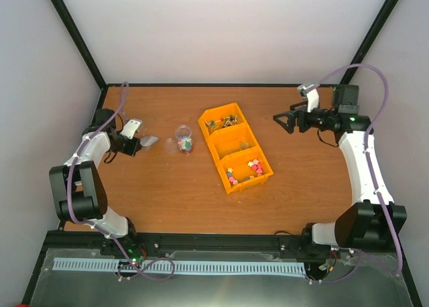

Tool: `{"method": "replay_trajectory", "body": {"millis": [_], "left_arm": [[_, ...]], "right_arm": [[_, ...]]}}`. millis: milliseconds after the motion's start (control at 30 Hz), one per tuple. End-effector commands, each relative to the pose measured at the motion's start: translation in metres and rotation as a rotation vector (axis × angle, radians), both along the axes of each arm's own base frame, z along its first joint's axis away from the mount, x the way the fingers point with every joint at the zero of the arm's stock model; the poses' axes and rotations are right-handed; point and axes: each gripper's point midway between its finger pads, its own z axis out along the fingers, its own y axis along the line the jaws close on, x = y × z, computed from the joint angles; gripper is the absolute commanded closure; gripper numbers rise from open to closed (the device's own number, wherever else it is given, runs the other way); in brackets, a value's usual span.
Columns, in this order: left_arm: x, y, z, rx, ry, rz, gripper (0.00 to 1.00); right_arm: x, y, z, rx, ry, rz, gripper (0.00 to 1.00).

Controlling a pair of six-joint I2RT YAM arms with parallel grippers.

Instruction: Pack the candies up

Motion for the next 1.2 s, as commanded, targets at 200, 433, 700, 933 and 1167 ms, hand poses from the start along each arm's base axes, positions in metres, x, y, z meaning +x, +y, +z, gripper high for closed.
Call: {"method": "replay_trajectory", "body": {"millis": [200,433,700,933,1167], "left_arm": [[-0.002,0.006,-0.016,0.026,0.023,0.012,0.91],[-0.007,0.003,-0.022,0.006,0.069,-0.002,0.68],[-0.007,-0.038,0.030,-0.207,0.014,-0.166,0.26],[0.006,-0.076,0.086,-0.427,-0.052,-0.253,0.14],[0.038,-0.114,0.097,-0.458,-0.050,-0.277,0.17]], "right_arm": [[-0.029,0.104,-0.057,-0.029,0.115,0.208,0.00],[-0.046,0.157,-0.072,-0.057,0.102,0.335,0.00],[-0.072,0.211,-0.109,-0.172,0.102,0.427,0.00],[-0.095,0.245,-0.152,-0.283,0.124,0.510,0.00],[-0.106,0.274,-0.177,-0.333,0.147,0.572,0.00]]}}
